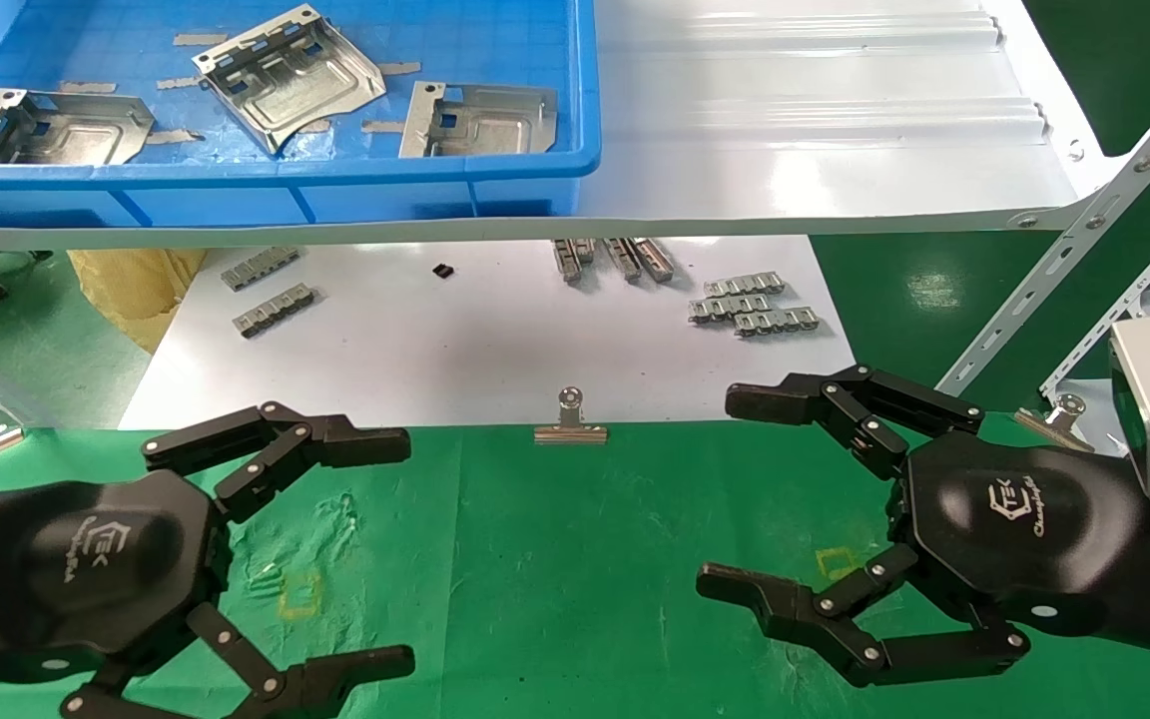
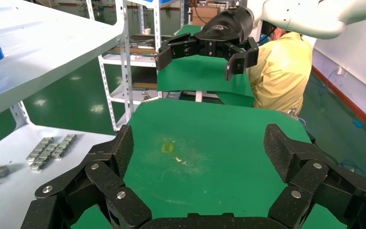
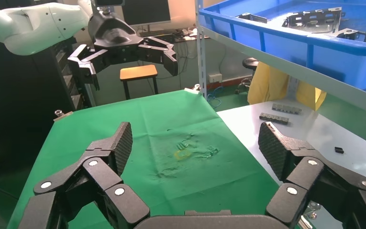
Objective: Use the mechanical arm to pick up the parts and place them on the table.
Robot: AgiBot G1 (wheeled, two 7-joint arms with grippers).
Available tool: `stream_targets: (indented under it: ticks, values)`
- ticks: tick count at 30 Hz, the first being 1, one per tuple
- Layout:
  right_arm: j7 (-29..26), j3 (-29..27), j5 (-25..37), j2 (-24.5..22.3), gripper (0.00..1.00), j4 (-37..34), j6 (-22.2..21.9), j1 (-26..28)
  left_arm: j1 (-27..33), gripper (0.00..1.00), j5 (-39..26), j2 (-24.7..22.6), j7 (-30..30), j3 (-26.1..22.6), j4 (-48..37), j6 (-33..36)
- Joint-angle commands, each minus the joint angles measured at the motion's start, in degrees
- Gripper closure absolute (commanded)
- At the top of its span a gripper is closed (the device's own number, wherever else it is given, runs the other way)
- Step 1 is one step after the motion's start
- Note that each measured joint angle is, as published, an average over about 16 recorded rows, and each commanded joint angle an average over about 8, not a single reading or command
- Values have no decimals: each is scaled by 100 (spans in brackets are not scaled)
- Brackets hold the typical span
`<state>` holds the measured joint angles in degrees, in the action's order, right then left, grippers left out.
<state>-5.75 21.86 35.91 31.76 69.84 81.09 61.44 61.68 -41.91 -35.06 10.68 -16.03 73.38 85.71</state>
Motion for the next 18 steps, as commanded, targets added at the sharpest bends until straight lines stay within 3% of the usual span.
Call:
stream_targets:
  ticks: [1, 18]
  values:
    - [0, 0, 0, 0, 100, 0, 0, 0, 0, 0, 0, 0, 0, 0, 0, 0]
    - [0, 0, 0, 0, 100, 0, 0, 0, 0, 0, 0, 0, 0, 0, 0, 0]
